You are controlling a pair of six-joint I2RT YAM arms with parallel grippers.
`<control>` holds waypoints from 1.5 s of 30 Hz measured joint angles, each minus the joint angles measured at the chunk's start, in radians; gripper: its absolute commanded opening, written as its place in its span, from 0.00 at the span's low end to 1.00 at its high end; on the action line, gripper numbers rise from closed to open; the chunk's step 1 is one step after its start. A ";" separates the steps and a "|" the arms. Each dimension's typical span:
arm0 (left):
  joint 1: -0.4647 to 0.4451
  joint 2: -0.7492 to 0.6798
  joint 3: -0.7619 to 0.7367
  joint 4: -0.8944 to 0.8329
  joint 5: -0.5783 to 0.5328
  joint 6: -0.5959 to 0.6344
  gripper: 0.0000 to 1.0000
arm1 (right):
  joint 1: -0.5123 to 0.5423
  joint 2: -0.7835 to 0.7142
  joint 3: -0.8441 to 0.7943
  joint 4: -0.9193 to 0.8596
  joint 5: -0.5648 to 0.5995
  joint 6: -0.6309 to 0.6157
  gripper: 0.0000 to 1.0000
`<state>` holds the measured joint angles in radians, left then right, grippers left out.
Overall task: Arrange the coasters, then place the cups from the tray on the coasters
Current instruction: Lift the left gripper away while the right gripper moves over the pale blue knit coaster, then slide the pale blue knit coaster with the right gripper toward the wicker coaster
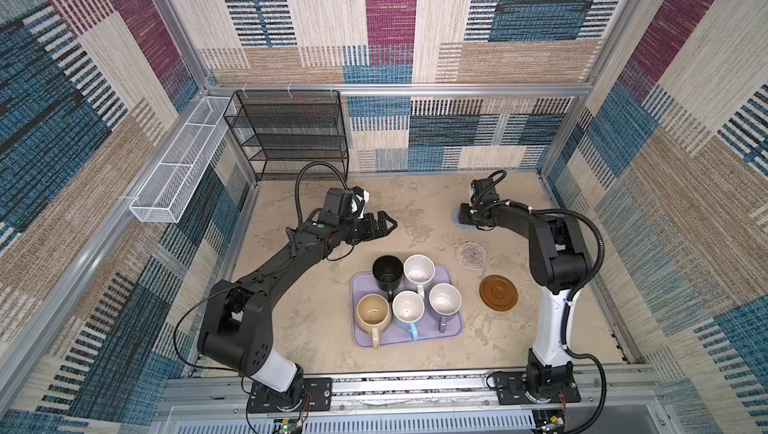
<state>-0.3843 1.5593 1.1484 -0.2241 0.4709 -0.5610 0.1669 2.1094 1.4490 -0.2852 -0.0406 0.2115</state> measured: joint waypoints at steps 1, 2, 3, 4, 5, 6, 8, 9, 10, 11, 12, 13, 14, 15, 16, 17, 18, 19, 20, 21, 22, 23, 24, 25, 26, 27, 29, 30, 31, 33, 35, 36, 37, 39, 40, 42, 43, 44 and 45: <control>0.000 0.003 0.000 0.000 0.000 0.000 1.00 | 0.009 0.002 0.003 0.000 0.001 -0.002 0.45; 0.000 0.005 0.000 0.001 0.000 0.000 1.00 | 0.019 0.005 0.005 0.000 0.002 -0.003 0.44; 0.000 0.006 0.000 0.001 0.000 0.000 1.00 | 0.027 0.008 0.008 0.000 0.006 -0.003 0.44; 0.000 0.006 0.000 0.001 0.000 0.000 1.00 | 0.038 0.011 0.013 0.000 0.011 -0.005 0.44; 0.000 0.006 0.000 0.002 0.000 0.000 1.00 | 0.049 0.016 0.018 -0.001 0.017 -0.011 0.44; 0.000 0.006 0.000 0.003 0.000 0.000 1.00 | 0.059 0.021 0.024 -0.001 0.023 -0.011 0.44; 0.001 0.006 -0.002 0.003 -0.001 0.000 1.00 | 0.084 0.032 0.037 0.000 0.035 -0.019 0.44; 0.001 0.006 -0.003 0.003 -0.001 0.000 1.00 | 0.098 0.037 0.042 0.000 0.041 -0.019 0.44; 0.001 0.006 -0.004 0.003 -0.001 0.000 1.00 | 0.112 0.042 0.049 -0.002 0.042 -0.023 0.44; 0.003 0.006 -0.006 0.003 -0.002 0.000 1.00 | 0.128 0.049 0.058 -0.002 0.042 -0.026 0.44; 0.003 0.006 -0.008 0.003 -0.002 0.000 1.00 | 0.145 0.055 0.068 -0.003 0.042 -0.026 0.43; 0.003 0.006 -0.011 0.004 -0.004 0.000 1.00 | 0.160 0.061 0.076 -0.005 0.041 -0.026 0.43; 0.005 0.006 -0.014 0.003 -0.008 0.000 1.00 | 0.176 0.066 0.085 -0.008 0.040 -0.026 0.43; 0.006 0.006 -0.018 0.004 -0.016 0.000 1.00 | 0.192 0.070 0.092 -0.011 0.040 -0.026 0.43; 0.008 0.006 -0.021 0.005 -0.016 -0.001 1.00 | 0.209 0.074 0.100 -0.017 0.039 -0.026 0.43; 0.011 0.005 -0.026 0.009 -0.017 -0.001 1.00 | 0.226 0.079 0.109 -0.025 0.038 -0.026 0.43; 0.013 0.004 -0.030 0.011 -0.017 -0.001 1.00 | 0.240 0.082 0.117 -0.031 0.034 -0.026 0.43; 0.016 0.002 -0.035 0.017 -0.017 -0.001 1.00 | 0.256 0.085 0.126 -0.041 0.032 -0.025 0.43; 0.017 0.001 -0.038 0.019 -0.017 -0.002 1.00 | 0.271 0.089 0.135 -0.051 0.029 -0.025 0.43; 0.019 0.000 -0.039 0.019 -0.017 -0.002 1.00 | 0.281 0.091 0.142 -0.055 0.023 -0.025 0.43; 0.020 -0.002 -0.039 0.022 -0.018 -0.002 1.00 | 0.291 0.093 0.146 -0.063 0.017 -0.024 0.43; 0.021 -0.003 -0.039 0.026 -0.018 -0.002 1.00 | 0.299 0.095 0.149 -0.066 0.010 -0.022 0.43; 0.021 -0.004 -0.039 0.029 -0.019 -0.002 1.00 | 0.306 0.098 0.155 -0.070 0.005 -0.020 0.43; 0.023 -0.004 -0.038 0.029 -0.019 -0.002 1.00 | 0.314 0.104 0.173 -0.084 -0.003 -0.016 0.43; 0.023 -0.004 -0.038 0.029 -0.019 -0.001 1.00 | 0.319 0.111 0.187 -0.094 -0.006 -0.013 0.43; 0.023 -0.005 -0.038 0.029 -0.019 -0.001 1.00 | 0.325 0.118 0.200 -0.101 -0.009 -0.011 0.43; 0.024 -0.006 -0.038 0.031 -0.019 -0.001 1.00 | 0.342 0.135 0.225 -0.106 -0.014 -0.009 0.43; 0.024 -0.006 -0.038 0.033 -0.019 -0.002 1.00 | 0.350 0.142 0.236 -0.108 -0.019 -0.006 0.43; 0.024 -0.006 -0.039 0.034 -0.019 -0.002 1.00 | 0.359 0.149 0.247 -0.108 -0.021 -0.005 0.43; 0.024 -0.006 -0.040 0.034 -0.019 -0.002 1.00 | 0.370 0.157 0.260 -0.111 -0.027 -0.002 0.43; 0.024 -0.006 -0.043 0.035 -0.019 -0.002 1.00 | 0.377 0.159 0.266 -0.117 -0.033 -0.001 0.43; 0.024 -0.006 -0.045 0.035 -0.019 -0.002 1.00 | 0.379 0.161 0.270 -0.121 -0.035 0.001 0.43; 0.024 -0.006 -0.047 0.034 -0.019 -0.002 1.00 | 0.381 0.163 0.275 -0.127 -0.035 0.002 0.43; 0.024 -0.006 -0.047 0.034 -0.019 -0.002 1.00 | 0.381 0.171 0.293 -0.142 -0.035 0.003 0.43; 0.024 -0.007 -0.047 0.034 -0.019 -0.002 1.00 | 0.382 0.174 0.303 -0.152 -0.033 0.005 0.43; 0.024 -0.008 -0.050 0.035 -0.019 -0.002 1.00 | 0.382 0.176 0.312 -0.163 -0.031 0.005 0.43; 0.024 -0.008 -0.052 0.034 -0.019 -0.001 1.00 | 0.382 0.176 0.316 -0.169 -0.031 0.005 0.43; 0.024 -0.008 -0.053 0.034 -0.019 -0.001 1.00 | 0.383 0.176 0.319 -0.177 -0.031 0.006 0.44; 0.024 -0.008 -0.053 0.034 -0.019 -0.001 1.00 | 0.383 0.176 0.325 -0.188 -0.031 0.006 0.44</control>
<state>-0.3603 1.5517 1.0958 -0.1905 0.4519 -0.5621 0.5495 2.2856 1.7741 -0.4732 -0.0711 0.2173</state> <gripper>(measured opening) 0.997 0.433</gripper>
